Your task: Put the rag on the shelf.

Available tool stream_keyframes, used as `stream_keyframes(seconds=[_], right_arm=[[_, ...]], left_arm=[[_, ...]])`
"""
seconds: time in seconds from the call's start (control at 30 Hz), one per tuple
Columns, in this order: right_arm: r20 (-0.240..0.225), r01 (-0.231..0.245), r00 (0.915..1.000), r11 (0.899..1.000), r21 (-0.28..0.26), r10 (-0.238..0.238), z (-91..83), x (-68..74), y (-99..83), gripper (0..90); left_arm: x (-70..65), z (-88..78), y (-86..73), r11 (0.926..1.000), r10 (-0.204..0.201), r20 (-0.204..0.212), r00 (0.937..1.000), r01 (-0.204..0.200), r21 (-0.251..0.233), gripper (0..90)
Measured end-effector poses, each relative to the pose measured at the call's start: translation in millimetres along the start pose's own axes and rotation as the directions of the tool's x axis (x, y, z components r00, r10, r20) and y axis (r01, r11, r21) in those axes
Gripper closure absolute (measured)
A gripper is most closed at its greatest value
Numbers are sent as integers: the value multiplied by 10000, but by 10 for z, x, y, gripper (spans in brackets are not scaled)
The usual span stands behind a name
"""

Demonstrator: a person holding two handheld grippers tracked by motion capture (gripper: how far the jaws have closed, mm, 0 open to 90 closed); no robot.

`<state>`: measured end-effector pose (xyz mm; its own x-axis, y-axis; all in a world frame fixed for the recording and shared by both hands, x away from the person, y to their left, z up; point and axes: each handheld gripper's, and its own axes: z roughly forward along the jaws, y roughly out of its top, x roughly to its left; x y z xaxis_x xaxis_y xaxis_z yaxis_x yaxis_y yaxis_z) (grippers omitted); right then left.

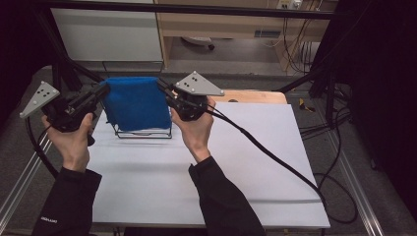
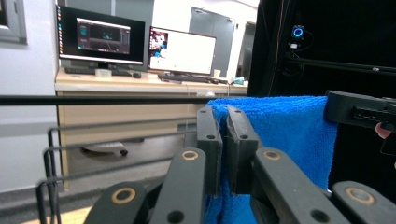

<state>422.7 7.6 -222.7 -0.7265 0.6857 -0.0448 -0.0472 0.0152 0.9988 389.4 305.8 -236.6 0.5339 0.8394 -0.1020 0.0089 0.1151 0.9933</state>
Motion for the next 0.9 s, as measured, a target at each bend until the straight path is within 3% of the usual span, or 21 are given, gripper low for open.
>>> stream_keyframes(seconds=[0.57,0.9], right_arm=[[140,346,9993,9983,-471,-340,232,-2,395,865],[349,314,9990,9972,-681,-290,358,-75,572,865]], left_arm=[[156,125,493,9990,326,-365,9988,-337,-299,855],[219,246,678,9982,422,-434,9982,-439,-399,855]])
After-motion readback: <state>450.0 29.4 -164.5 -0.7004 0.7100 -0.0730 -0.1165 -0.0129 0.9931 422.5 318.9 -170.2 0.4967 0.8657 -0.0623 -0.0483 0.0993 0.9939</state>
